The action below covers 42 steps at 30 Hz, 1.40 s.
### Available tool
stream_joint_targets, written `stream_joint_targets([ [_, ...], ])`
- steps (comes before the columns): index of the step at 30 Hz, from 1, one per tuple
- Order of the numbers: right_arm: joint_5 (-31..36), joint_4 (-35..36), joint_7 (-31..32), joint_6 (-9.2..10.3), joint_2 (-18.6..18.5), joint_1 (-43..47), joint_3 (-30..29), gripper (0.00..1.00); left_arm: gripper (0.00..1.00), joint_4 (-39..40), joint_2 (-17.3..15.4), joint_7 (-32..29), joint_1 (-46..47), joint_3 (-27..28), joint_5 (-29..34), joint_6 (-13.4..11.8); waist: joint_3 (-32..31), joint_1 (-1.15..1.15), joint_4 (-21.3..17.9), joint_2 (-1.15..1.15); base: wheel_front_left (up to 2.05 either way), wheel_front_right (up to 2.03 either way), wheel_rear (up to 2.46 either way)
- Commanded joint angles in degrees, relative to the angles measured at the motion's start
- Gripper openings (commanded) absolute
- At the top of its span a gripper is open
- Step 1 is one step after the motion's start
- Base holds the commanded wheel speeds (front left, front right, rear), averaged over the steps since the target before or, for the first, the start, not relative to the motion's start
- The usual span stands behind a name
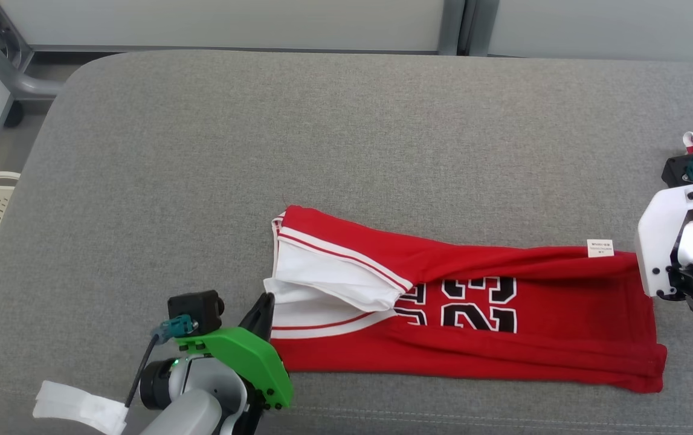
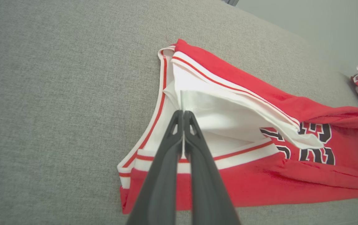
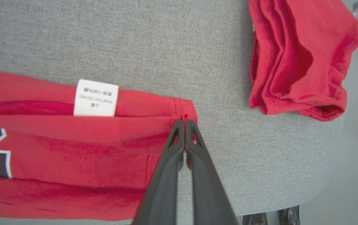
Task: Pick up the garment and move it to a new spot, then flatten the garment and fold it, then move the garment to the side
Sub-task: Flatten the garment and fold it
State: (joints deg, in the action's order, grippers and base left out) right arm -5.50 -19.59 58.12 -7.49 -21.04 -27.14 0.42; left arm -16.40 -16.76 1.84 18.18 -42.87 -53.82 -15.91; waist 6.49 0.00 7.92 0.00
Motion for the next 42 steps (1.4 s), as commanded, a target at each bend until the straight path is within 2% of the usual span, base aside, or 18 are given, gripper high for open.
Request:
stream_joint_targets([
  [1, 0.5, -0.2, -0.4, 0.00, -0.5, 0.9, 0.0, 0.00, 0.00, 0.3, 0.1, 0.1, -0.8, -0.1, -0.3, -0.3, 0.0, 0.00, 0.1, 0.00, 0.00, 0.00, 0.00],
  [22, -0.5, -1.5, 0.6, 0.00, -1.5, 2.4, 2.9, 0.00, 0.00, -2.6, 2.2, -0.1, -4.4, -1.9, -2.0, 0.5, -0.9, 0.00, 0.3, 0.00, 0.00, 0.00, 0.00],
  [30, -1.0, -1.6, 1.5, 0.00, -1.3, 3.2, 1.9, 0.00, 0.00, -3.2, 2.5, -0.2, -6.0, -2.3, -2.8, 0.6, -1.3, 0.00, 0.8, 0.00, 0.00, 0.00, 0.00],
  [31, -1.3, -1.7, 1.7, 0.00, -0.9, 3.5, 1.5, 0.22, 0.00, -3.3, 2.5, -0.2, -6.1, -2.3, -2.8, 0.7, -1.3, 0.00, 0.9, 0.00, 0.00, 0.00, 0.00],
  [32, -1.2, -1.8, 1.9, 0.01, -0.3, 3.5, 0.3, 1.00, 0.00, -3.4, 2.6, -0.2, -6.1, -2.4, -2.9, 0.7, -1.3, 0.00, 0.9, 0.00, 0.00, 0.00, 0.00],
  [34, -0.8, -1.6, 2.1, 0.00, 0.9, 3.6, -0.6, 1.00, 0.00, -3.6, 2.7, -0.3, -5.8, -2.6, -2.7, 0.8, -1.3, 0.00, 1.0, 0.00, 0.00, 0.00, 0.00],
  [35, -0.3, -1.3, 1.9, 0.02, 1.1, 3.6, -0.9, 1.00, 0.05, -3.8, 2.8, -0.7, -5.7, -2.7, -2.9, 0.8, -1.4, 0.00, 0.9, 0.00, 0.00, 0.00, 0.00],
  [36, 0.0, -1.1, 1.6, 0.02, 1.2, 3.6, -1.2, 1.00, 0.27, -3.9, 2.9, -0.8, -5.7, -2.8, -3.0, 0.8, -1.4, 0.00, 0.9, 0.00, 0.00, 0.00, 0.00],
  [37, 0.4, -0.9, 1.6, 0.02, 1.5, 3.6, -1.3, 1.00, 0.58, -4.1, 2.9, -1.1, -5.7, -2.9, -2.9, 0.8, -1.4, 0.00, 0.9, 0.00, 0.00, 0.00, 0.00],
  [38, 0.4, -0.7, 1.3, 0.02, 1.7, 3.7, -1.3, 1.00, 1.00, -4.5, 2.9, -1.5, -5.9, -3.1, -3.0, 0.7, -1.5, 0.00, 0.9, 0.00, 0.00, 0.00, 0.00],
  [42, 0.6, 0.3, 0.0, 0.02, 2.3, 3.9, -2.1, 1.00, 1.00, -5.1, 2.9, -2.2, -6.5, -3.1, -3.5, 0.3, -1.8, 0.00, 0.8, 0.00, 0.00, 0.00, 0.00],
])
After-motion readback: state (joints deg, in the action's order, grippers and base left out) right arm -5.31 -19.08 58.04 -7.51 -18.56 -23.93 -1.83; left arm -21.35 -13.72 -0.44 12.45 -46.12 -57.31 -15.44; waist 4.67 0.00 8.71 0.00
